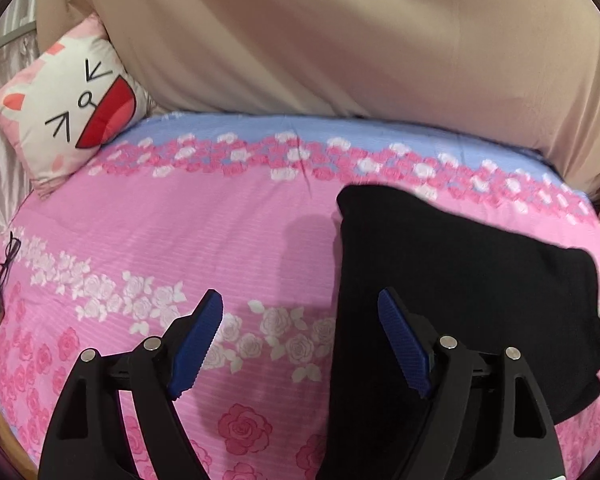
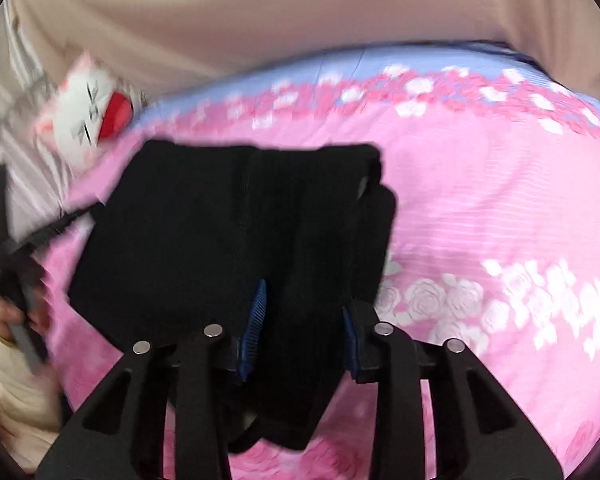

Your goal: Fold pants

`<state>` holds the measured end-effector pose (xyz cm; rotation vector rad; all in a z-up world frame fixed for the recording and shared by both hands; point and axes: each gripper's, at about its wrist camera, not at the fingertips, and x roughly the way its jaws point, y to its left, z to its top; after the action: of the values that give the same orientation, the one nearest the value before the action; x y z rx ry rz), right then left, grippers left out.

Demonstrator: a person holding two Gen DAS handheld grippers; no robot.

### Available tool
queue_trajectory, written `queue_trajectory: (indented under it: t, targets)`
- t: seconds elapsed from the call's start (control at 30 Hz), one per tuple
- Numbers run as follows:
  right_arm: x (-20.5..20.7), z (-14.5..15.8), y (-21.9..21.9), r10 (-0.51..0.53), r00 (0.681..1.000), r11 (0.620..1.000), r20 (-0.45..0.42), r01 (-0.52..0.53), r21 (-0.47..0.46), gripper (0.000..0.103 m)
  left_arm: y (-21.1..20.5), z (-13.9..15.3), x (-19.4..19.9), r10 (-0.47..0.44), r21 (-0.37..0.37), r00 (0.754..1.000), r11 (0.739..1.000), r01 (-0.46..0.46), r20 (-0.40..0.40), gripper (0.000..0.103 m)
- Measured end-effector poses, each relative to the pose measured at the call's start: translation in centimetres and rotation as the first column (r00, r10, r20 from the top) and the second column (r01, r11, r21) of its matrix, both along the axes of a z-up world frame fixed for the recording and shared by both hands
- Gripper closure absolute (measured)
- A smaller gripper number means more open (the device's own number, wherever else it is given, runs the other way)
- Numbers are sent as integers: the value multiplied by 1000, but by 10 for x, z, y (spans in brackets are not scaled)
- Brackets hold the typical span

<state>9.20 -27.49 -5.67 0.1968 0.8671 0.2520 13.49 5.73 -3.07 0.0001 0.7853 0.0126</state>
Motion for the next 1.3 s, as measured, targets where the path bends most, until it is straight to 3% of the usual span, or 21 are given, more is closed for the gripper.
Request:
queue_trajectory:
  t: [0.03, 0.1, 0.2, 0.3, 0.37, 0.4, 0.43, 0.5, 0.57, 0.7, 0.8, 0.9, 1.0, 1.07, 1.13, 1.23, 1.3]
  targets:
    - [-10, 23, -2, -40, 996, 998, 76, 43, -42, 69, -1, 4, -2, -5, -7, 1000, 1000, 5, 12, 26]
    - [-14, 50, -2, -48, 989, 997, 142, 55, -45, 69, -8, 14, -6, -33, -29, 999, 999, 34, 41, 26]
    - [0, 71, 26, 41, 983, 998, 181, -34, -44, 69, -27, 10, -5, -77, -7, 996, 997, 78, 34, 26]
    - [34, 46, 65, 145, 982, 988, 124, -137, -73, 72, -37, -20, 6, -73, 63, 997, 995, 75, -36, 24]
    - [67, 2, 71, 146, 989, 983, 8, -144, -110, 72, -29, -36, 11, -72, 28, 996, 997, 73, -59, 18]
    - [80, -20, 67, 123, 992, 985, -34, -127, -120, 80, -25, -38, 12, -66, 7, 996, 998, 66, -59, 15]
    - [84, -30, 57, 118, 993, 990, -30, -120, -79, 81, -22, -36, 12, -70, -11, 996, 998, 69, -61, 15]
    - [85, -16, 46, 76, 996, 997, -55, -76, 8, 86, -15, -28, 10, -72, -29, 996, 997, 71, -51, 16]
    - [76, 15, 53, 66, 998, 998, 9, -66, -13, 81, -6, -14, 3, -50, -38, 999, 998, 50, -4, 16]
    - [77, 54, 111, 207, 976, 978, 61, -204, -51, 80, 23, 8, -7, 32, -39, 997, 999, -30, 63, 16]
    - [92, 45, 168, 353, 935, 934, 28, -351, -63, 80, 46, 11, -14, 91, -22, 993, 996, -89, 74, 16]
    - [127, 14, 228, 439, 897, 894, -52, -442, -78, 80, 65, 7, -18, 130, 3, 990, 991, -130, 62, 16]
    - [156, -19, 259, 436, 896, 888, -84, -444, -124, 77, 80, 0, -18, 146, -10, 989, 989, -146, 38, 16]
    - [169, -28, 265, 425, 900, 898, -100, -433, -81, 74, 87, -4, -19, 149, -16, 988, 989, -149, 30, 16]
    - [164, -19, 267, 421, 902, 898, -96, -430, -98, 73, 91, -3, -19, 141, -26, 990, 990, -140, 34, 16]
    - [137, 14, 243, 402, 916, 915, -5, -401, -42, 73, 91, 0, -22, 120, -37, 992, 992, -118, 47, 16]
    - [117, 30, 206, 324, 945, 944, 50, -320, -75, 73, 86, 2, -22, 92, -43, 994, 995, -90, 55, 16]
